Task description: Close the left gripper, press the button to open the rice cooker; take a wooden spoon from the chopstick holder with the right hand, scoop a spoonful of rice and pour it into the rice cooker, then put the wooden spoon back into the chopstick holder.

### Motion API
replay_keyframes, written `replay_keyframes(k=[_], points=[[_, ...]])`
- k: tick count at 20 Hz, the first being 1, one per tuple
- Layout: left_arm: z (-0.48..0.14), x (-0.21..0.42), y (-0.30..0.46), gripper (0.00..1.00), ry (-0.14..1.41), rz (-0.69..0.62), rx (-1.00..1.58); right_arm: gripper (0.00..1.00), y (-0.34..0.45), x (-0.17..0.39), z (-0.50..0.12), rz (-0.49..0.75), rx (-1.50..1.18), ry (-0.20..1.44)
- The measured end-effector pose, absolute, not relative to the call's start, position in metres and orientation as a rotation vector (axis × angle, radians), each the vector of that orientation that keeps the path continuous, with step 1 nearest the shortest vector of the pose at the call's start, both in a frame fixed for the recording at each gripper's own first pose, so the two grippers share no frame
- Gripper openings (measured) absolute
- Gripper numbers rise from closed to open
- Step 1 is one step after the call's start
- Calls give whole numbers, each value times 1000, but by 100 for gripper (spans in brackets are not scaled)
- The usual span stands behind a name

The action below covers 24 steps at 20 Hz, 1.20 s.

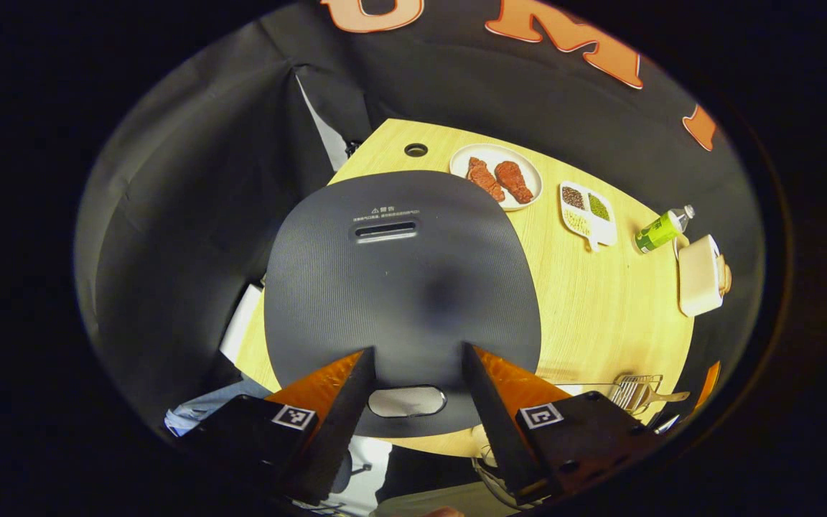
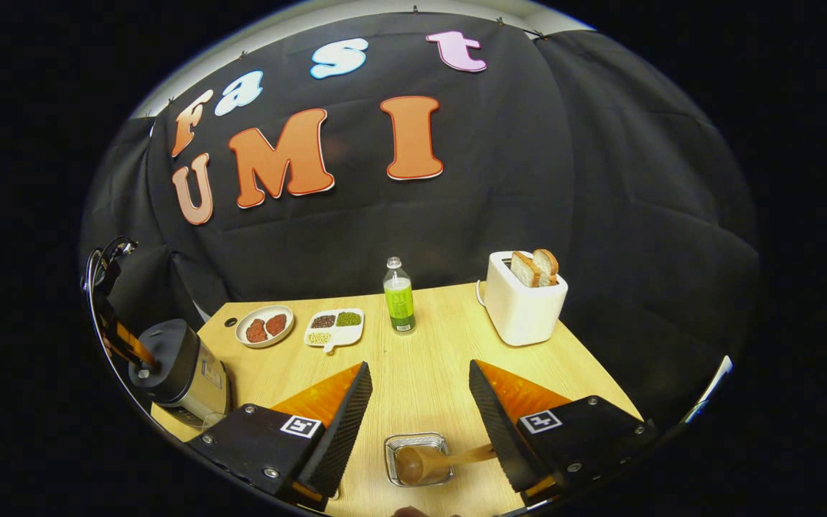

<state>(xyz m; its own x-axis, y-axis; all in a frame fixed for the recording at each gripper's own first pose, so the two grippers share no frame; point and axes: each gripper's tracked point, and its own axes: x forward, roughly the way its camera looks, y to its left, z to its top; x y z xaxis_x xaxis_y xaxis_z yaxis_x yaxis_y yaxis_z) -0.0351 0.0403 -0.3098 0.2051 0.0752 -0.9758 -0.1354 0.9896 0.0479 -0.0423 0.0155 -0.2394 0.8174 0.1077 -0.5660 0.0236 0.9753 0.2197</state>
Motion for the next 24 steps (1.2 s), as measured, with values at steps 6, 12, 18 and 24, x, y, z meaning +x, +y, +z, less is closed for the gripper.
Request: replay_keyframes(k=[6, 12, 18, 24], points=[[-307, -35, 41, 87, 1162, 64, 5, 85, 31, -31, -214, 86, 207, 538], [-301, -24, 49, 100, 969, 130, 62, 85, 50, -25, -192, 130, 204, 500], [-254, -1, 49, 97, 737, 160, 143, 85, 62, -16, -161, 168, 195, 429], [-161, 23, 42, 97, 447, 149, 152, 85, 65, -7, -127, 190, 216, 344]])
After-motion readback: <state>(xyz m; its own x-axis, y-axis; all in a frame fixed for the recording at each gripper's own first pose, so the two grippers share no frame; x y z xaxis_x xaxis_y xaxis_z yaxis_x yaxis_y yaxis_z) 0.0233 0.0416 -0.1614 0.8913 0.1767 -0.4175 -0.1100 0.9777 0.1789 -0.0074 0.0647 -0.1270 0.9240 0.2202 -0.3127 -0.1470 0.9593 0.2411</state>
